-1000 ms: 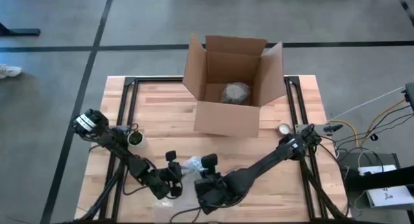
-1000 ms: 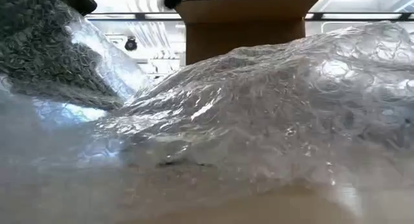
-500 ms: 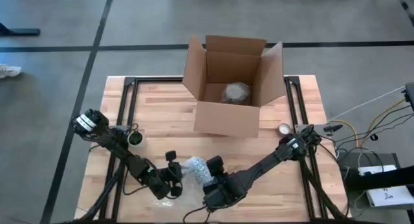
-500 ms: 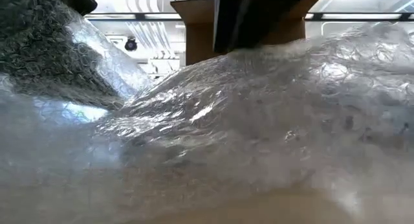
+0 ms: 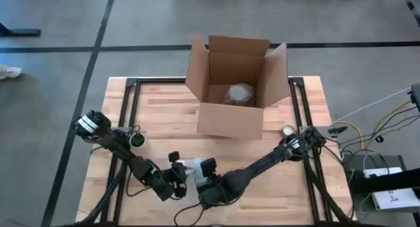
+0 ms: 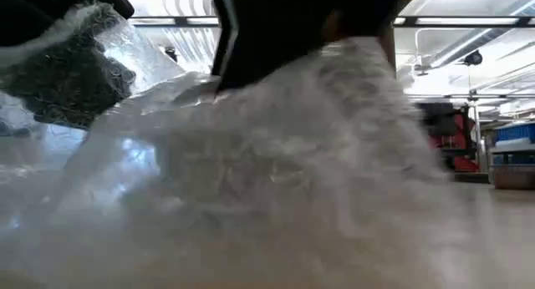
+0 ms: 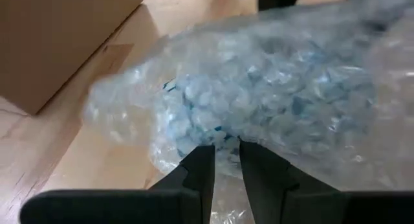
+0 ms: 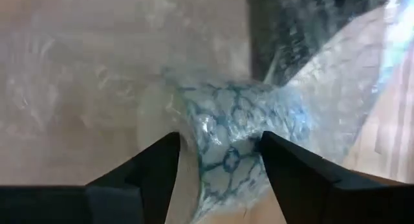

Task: Wrap mug
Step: Wrap the blue patterned mug with the bubble wrap

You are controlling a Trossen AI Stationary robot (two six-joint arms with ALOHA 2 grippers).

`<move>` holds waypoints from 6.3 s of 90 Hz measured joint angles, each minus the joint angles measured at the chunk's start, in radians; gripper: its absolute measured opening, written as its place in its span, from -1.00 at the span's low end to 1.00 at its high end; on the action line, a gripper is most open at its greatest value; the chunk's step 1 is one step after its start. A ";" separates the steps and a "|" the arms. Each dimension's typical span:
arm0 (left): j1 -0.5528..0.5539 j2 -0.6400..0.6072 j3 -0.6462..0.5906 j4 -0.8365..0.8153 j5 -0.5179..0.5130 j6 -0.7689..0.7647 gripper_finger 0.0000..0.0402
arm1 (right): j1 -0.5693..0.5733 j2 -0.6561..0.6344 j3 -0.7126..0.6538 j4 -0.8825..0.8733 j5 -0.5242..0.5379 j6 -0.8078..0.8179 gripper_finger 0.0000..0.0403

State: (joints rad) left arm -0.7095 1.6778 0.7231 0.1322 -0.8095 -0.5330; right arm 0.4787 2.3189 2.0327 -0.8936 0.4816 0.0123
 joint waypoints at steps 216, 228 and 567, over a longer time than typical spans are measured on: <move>0.089 0.070 -0.139 0.271 0.165 0.108 -1.00 | 0.022 0.066 -0.027 0.030 0.335 -0.265 -0.86; 0.089 0.113 -0.142 0.358 0.164 0.097 -0.99 | 0.016 0.066 -0.026 0.034 0.331 -0.335 -0.86; 0.632 -0.571 -0.202 -0.576 0.847 0.261 -0.02 | -0.010 0.063 -0.026 0.115 0.256 -0.519 -0.91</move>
State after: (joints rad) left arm -0.0775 1.1065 0.5207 -0.4443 0.0378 -0.2725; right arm 0.4683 2.3817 2.0064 -0.7788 0.7378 -0.5070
